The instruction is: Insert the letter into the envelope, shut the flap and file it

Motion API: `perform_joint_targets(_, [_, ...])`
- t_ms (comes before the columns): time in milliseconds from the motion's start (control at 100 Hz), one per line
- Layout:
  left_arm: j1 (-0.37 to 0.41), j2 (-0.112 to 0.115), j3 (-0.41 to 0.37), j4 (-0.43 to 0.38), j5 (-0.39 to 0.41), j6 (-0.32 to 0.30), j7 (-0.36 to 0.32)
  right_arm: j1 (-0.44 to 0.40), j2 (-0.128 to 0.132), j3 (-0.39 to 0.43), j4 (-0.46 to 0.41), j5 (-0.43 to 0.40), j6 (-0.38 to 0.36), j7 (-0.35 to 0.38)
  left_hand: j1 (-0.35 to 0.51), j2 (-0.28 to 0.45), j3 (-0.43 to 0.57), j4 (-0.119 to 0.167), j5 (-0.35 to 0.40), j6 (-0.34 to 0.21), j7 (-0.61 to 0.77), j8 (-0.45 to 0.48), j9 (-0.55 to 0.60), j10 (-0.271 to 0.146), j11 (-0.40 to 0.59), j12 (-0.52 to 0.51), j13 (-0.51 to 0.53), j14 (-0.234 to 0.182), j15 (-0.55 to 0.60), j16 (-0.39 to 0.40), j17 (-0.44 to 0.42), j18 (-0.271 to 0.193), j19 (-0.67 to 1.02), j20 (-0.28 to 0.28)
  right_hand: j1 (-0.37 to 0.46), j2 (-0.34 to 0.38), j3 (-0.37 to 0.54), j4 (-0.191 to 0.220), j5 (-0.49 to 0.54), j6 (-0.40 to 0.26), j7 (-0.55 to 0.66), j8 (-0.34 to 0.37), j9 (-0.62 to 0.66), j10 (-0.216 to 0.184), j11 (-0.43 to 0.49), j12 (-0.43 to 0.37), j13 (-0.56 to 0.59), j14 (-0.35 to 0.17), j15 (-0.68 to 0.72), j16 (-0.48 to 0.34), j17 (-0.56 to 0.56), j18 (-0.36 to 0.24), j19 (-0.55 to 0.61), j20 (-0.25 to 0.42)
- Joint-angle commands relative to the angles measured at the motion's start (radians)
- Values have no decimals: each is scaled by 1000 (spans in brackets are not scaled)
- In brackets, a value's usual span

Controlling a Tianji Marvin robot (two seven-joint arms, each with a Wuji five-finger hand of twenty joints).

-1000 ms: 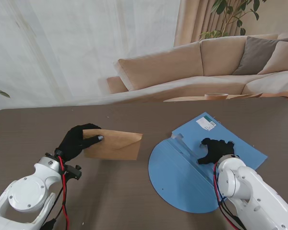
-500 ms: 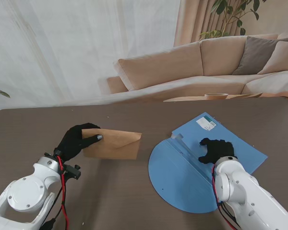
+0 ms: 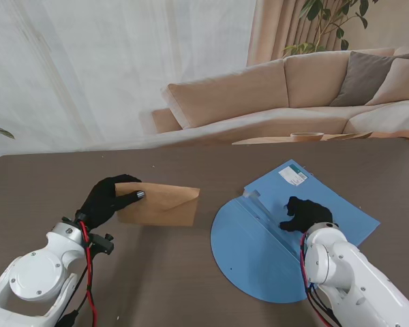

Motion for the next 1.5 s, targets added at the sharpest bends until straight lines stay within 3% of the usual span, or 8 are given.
perform_joint_targets(0, [4, -5, -1, -5, -2, -6, -18, -1, 0, -7, -7, -3, 3, 34, 70, 76, 14, 17, 35, -31, 91, 41, -5, 0, 47, 20, -19, 0, 20, 22, -7, -15, 21, 5, -22, -21, -10, -2, -12, 53, 36, 16, 48, 0, 15, 4, 23, -6, 37, 21, 15, 2, 69, 23])
perform_joint_targets(130, [5, -5, -1, -6, -2, -4, -17, 7, 4, -18, -4, -11, 10, 55, 70, 77, 15, 17, 35, -29, 90, 41, -6, -1, 47, 21, -21, 0, 19, 23, -7, -15, 21, 5, -16, -23, -31, -3, -48, 80, 11, -6, 48, -16, 28, 9, -5, -18, 39, 21, -12, -11, 60, 25])
perform_joint_targets(280, [5, -5, 0, -5, -1, -5, -17, 13, 9, -27, -3, -37, 2, 78, 70, 78, 15, 17, 35, -31, 90, 42, -7, 0, 49, 24, -24, -1, 22, 26, -9, -16, 21, 6, 2, -25, -76, 1, -137, 99, -196, -161, 96, -82, 8, 0, -95, -36, 4, 20, -105, -34, 21, 51])
perform_joint_targets(490, [4, -5, 0, -4, 0, -7, -16, 28, 14, -48, 4, -81, 2, 102, 70, 78, 14, 17, 35, -30, 90, 43, -11, 1, 51, 28, -27, -2, 26, 29, -11, -18, 22, 8, 41, -34, -163, 13, -217, 137, -417, -293, 45, -146, 164, 72, -255, -42, -153, -45, -339, -29, -90, -26])
perform_joint_targets(920, [3, -6, 0, -2, 0, -11, -12, 41, 18, -66, 33, -100, -25, 104, 70, 76, 14, 17, 35, -32, 89, 43, -10, -2, 52, 30, -29, -2, 27, 32, -12, -19, 22, 10, 147, -97, -187, 33, -224, 120, -569, -143, -121, -206, 481, 455, -276, -32, -187, -32, -391, -6, -120, -114])
perform_joint_targets(1140, [0, -6, 0, -1, 0, -13, -11, 43, 14, -65, 49, -89, -42, 62, 70, 77, 14, 17, 35, -33, 89, 43, -10, -1, 52, 31, -29, -2, 27, 32, -11, -17, 22, 10, 138, -178, 211, 28, -209, 90, -422, -172, -37, -226, 448, 463, -209, -33, -175, -28, -338, 23, -120, -132])
perform_joint_targets(1350, [0, -7, 0, 1, -3, -15, -10, 37, 12, -60, 37, -87, -45, 57, 69, 77, 15, 17, 36, -31, 90, 42, -10, 1, 52, 31, -29, -2, 27, 33, -11, -17, 21, 11, 139, -179, 320, 41, -208, 80, -368, -228, 1, -200, 341, 360, -194, -35, -182, -36, -322, 23, -111, -134])
perform_joint_targets(1490, [0, -7, -1, 2, -5, -16, -9, 35, 12, -61, 34, -93, -42, 57, 69, 76, 15, 17, 36, -32, 89, 42, -10, 0, 52, 31, -29, -2, 28, 33, -11, -17, 21, 11, 131, -151, 359, 129, -196, 87, -370, -266, 26, -168, 246, 246, -181, -32, -202, -51, -312, 24, -107, -135])
